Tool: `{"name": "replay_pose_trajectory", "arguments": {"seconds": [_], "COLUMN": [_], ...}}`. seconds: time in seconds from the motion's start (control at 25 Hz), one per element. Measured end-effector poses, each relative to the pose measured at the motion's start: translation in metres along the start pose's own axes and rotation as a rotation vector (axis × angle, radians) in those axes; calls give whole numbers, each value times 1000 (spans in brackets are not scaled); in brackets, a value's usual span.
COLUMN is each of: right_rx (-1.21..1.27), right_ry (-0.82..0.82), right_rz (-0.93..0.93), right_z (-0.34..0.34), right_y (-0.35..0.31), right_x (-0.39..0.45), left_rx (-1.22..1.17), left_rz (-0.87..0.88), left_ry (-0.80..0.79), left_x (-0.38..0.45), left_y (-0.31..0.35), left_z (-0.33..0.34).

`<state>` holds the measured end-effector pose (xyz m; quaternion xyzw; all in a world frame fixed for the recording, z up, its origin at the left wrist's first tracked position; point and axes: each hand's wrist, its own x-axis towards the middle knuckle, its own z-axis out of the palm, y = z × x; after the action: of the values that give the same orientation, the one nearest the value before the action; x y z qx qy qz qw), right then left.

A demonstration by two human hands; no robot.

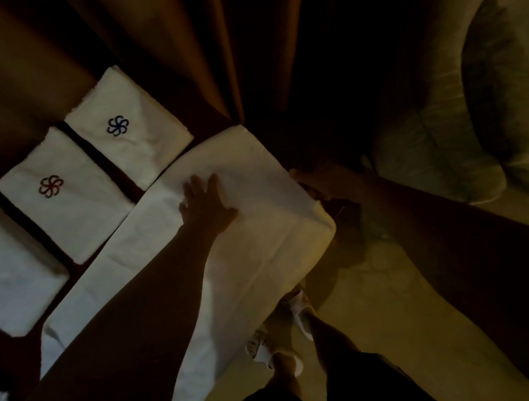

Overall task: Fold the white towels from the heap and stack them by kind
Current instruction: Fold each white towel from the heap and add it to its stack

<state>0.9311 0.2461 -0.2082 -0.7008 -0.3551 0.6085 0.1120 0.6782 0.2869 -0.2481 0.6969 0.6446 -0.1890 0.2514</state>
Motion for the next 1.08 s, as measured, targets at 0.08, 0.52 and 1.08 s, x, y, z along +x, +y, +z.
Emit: {"name": "replay_pose_trajectory", "arguments": {"seconds": [0.08, 0.52, 1.08], "right_rx": [-35, -536, -326], "right_ry": [-28, -30, 199], "right_rz": [30, 69, -87], "right_z": [-3, -17, 7], "right_y": [9, 33, 3], "right_x": [-3, -14, 16], "left_rx": [-5, 1, -38], "left_rz": [-6, 122, 121], "left_ry": [-6, 14, 202], "left_x": [0, 9, 19], "left_y": [0, 26, -7], "left_z": [0, -4, -12]}}
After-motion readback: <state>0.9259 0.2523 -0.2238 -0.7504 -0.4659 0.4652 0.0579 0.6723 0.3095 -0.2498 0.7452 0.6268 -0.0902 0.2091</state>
